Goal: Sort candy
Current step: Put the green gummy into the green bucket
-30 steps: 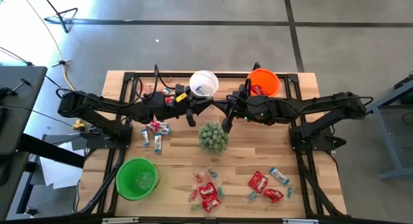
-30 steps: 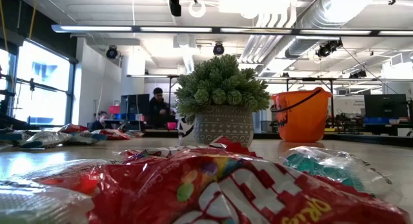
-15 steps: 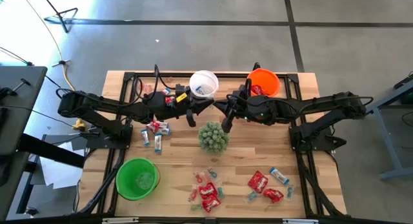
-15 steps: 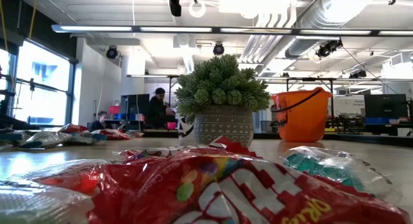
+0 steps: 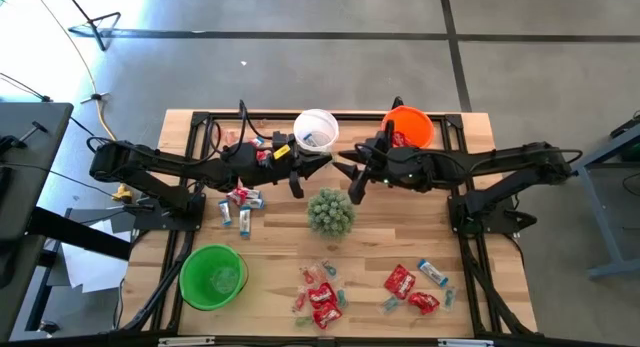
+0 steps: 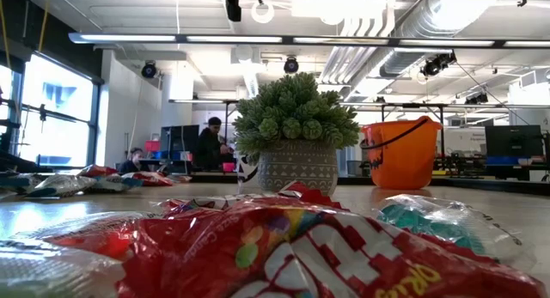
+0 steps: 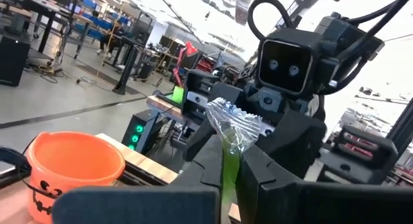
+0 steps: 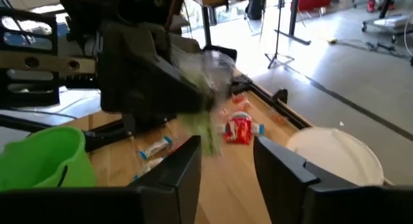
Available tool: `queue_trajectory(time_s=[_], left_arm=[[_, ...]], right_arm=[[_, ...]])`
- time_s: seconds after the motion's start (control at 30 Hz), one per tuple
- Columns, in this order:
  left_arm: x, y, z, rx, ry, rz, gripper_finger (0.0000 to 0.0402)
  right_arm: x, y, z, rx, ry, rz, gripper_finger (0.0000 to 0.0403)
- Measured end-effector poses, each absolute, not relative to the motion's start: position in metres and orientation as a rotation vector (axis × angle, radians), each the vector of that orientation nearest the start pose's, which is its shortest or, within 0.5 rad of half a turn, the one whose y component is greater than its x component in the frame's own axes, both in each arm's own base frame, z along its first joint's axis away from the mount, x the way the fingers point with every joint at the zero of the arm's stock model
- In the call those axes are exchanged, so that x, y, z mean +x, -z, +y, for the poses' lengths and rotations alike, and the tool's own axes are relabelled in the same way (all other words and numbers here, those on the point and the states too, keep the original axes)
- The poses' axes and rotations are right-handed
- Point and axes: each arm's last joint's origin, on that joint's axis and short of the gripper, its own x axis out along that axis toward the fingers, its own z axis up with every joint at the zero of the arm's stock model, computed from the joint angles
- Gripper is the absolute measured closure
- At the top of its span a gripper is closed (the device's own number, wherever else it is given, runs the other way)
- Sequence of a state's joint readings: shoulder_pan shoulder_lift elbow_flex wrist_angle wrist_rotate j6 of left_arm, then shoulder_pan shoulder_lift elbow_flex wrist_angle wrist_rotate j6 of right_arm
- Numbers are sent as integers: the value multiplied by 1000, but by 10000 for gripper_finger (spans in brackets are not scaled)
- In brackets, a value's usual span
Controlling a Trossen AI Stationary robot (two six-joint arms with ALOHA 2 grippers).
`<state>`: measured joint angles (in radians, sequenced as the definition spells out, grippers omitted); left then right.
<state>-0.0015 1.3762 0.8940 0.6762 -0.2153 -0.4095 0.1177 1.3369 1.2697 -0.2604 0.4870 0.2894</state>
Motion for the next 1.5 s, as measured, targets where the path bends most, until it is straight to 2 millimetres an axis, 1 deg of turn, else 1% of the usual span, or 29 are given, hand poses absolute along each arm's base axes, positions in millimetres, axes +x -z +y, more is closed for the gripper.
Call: queue_trajectory(time_s=[0.2,0.33,0.43,0.53,0.67,0.8,0.93,1.03,1.13,1.3,1.43,1.5], left_arm=[[307,-321,16,-424,-203,-242,401],[306,-320,32,-422,-256,-238,401],[305,-318,45,-417,-261,-220,401],[302,-317,53,-469,-216,-176,401],[292,-315,51,-550,-118,-40,401],[273,-321,34,-596,-62,92,401],[244,-326,9,-665,-31,241,401],[218,-331,-8,-757,-33,324,401],[195,-331,-27,-898,-25,432,401],[167,-323,-58,-1108,-11,668,401],[148,-312,-80,-1205,-18,919,401],[140,-306,-89,-1221,-48,1030,401]], right_arm=[[272,-380,19,266,431,299,258],[262,-378,17,314,456,351,258],[258,-373,17,345,480,399,258],[254,-366,17,378,503,469,258],[248,-358,17,415,535,557,258],[243,-353,16,415,561,621,258],[240,-351,16,403,572,657,258],[239,-350,16,396,577,672,258],[238,-349,16,393,580,682,258],[238,-348,16,390,580,690,258],[238,-348,16,399,563,699,258],[238,-348,16,399,563,700,258]])
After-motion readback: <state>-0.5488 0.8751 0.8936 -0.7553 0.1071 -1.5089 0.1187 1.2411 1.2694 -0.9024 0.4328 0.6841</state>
